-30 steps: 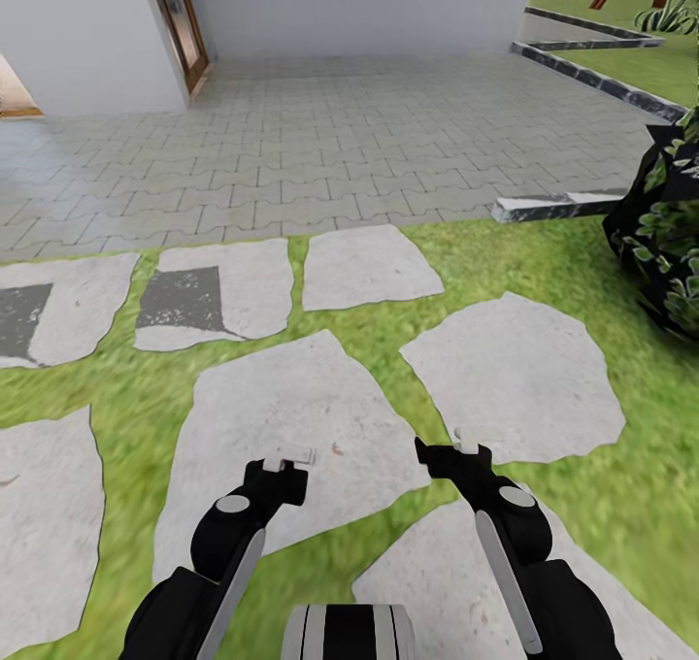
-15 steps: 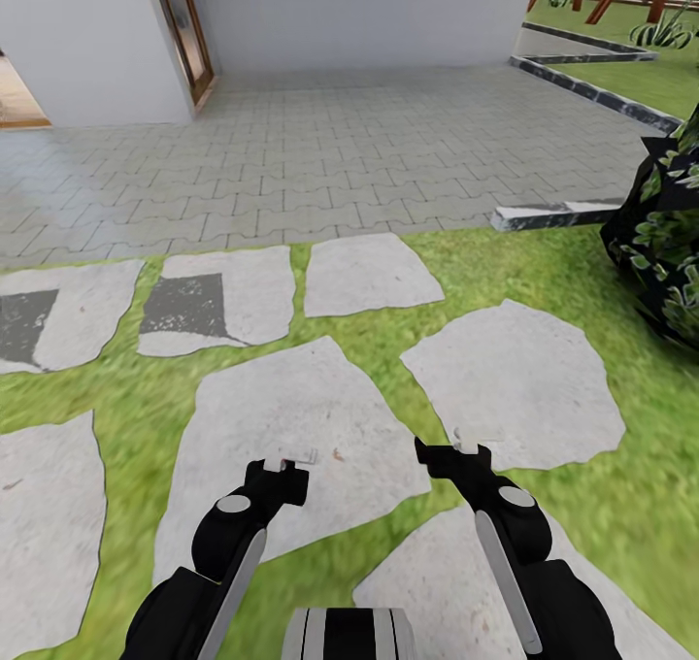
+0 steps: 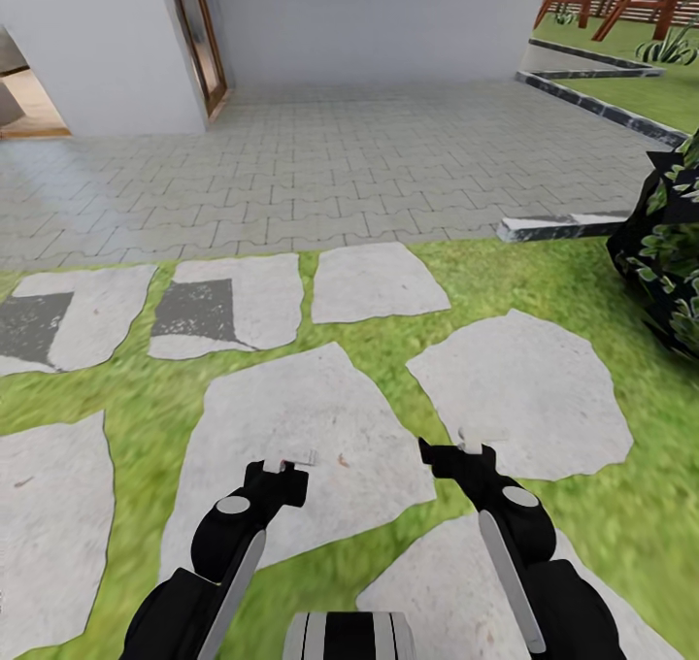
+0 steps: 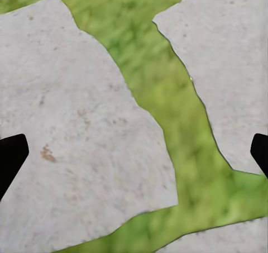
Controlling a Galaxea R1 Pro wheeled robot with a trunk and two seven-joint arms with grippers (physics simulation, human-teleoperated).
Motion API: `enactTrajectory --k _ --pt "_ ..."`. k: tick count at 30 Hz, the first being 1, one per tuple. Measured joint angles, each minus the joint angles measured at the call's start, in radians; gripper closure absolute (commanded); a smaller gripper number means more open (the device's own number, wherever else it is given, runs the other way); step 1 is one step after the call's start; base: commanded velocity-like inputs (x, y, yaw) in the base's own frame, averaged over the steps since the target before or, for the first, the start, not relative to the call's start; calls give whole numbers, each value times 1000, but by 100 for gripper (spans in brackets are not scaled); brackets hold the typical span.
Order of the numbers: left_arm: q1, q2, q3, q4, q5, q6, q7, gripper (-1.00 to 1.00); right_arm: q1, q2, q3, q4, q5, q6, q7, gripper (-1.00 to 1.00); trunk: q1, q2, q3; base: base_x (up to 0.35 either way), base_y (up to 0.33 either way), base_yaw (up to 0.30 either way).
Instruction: In the garden, pick up the pesticide atomizer on the floor and spray pesticide onto both trees until each tree trunk is fully covered.
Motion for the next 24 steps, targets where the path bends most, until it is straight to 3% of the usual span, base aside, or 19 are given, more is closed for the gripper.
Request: enactTrajectory --k 13,24 --pt "0 0 0 0 0 0 0 100 0 -2 1 0 0 -1 0 -100 0 0 21 0 0 85" --pt "0 -1 0 0 0 -1 0 100 0 -2 1 0 0 -1 0 -100 0 0 36 0 0 192"
